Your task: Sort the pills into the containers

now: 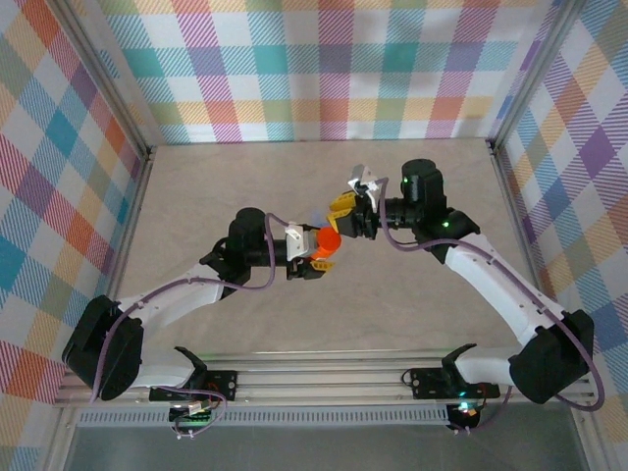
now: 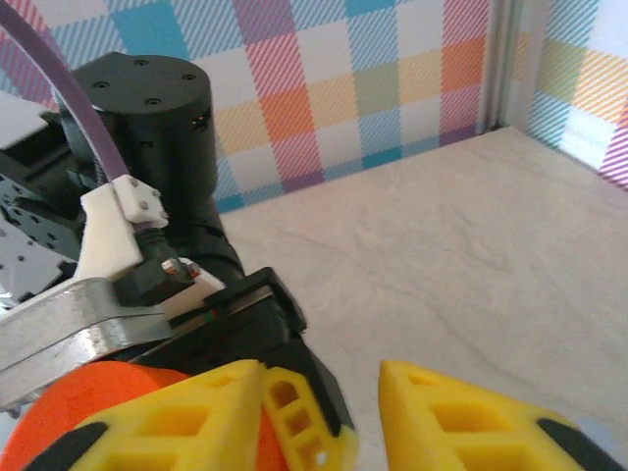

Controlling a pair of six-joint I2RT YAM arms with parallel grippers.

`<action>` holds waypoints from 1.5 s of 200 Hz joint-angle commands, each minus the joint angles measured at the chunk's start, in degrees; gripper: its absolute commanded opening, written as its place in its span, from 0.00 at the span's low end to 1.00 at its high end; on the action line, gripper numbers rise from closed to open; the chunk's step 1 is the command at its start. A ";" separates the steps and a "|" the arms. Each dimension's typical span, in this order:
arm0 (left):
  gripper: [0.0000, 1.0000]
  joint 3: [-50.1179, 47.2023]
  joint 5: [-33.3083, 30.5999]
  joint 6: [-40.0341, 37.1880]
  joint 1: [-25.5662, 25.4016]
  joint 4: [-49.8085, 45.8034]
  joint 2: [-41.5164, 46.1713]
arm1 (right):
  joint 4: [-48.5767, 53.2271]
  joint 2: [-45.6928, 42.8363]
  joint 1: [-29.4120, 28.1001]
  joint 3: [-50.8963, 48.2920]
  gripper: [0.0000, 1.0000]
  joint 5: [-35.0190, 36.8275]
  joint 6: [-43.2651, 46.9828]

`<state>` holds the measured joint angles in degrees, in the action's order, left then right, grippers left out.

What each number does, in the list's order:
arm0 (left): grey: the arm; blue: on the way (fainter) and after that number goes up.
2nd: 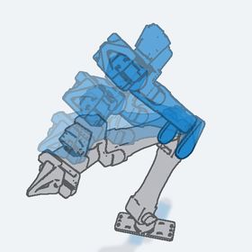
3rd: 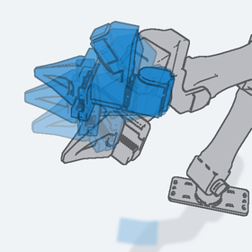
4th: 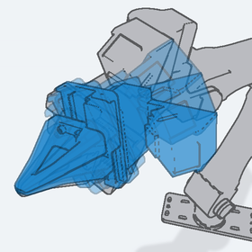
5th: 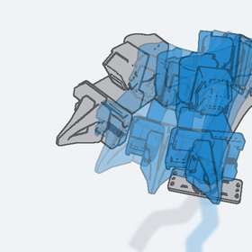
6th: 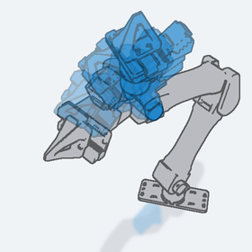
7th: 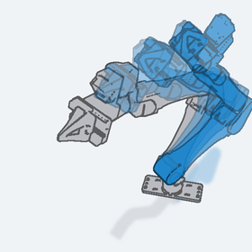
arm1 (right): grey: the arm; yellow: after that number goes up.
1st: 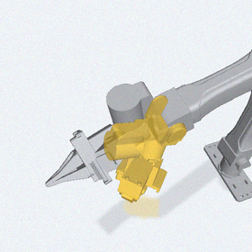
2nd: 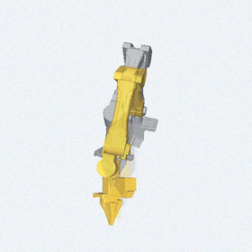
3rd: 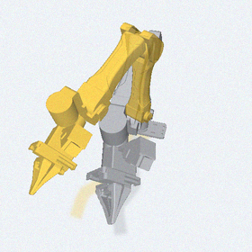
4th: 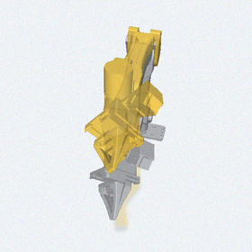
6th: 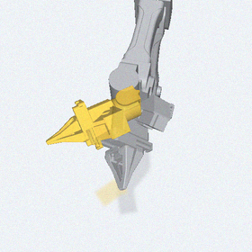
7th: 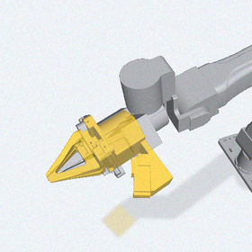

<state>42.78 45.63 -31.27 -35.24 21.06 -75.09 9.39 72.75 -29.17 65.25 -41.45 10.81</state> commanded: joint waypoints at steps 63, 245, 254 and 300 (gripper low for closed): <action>0.00 2.47 1.70 0.94 -0.04 4.09 1.58 | 16.08 -4.64 -1.15 0.46 0.75 -14.88 23.58; 0.15 3.33 -5.27 0.58 -0.53 4.05 -0.80 | 5.79 2.06 -5.48 0.60 0.14 -10.83 20.59; 0.35 2.56 -7.58 0.61 -0.53 5.02 -0.26 | 5.89 1.81 -5.29 0.33 0.13 -9.79 20.09; 0.52 1.96 -8.15 -0.19 -0.53 3.90 0.95 | 4.15 2.25 -3.88 0.84 0.21 -10.69 15.97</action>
<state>45.54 40.25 -28.93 -35.11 25.58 -74.76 14.17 74.63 -32.51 66.15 -48.86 30.20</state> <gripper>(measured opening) 0.561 0.231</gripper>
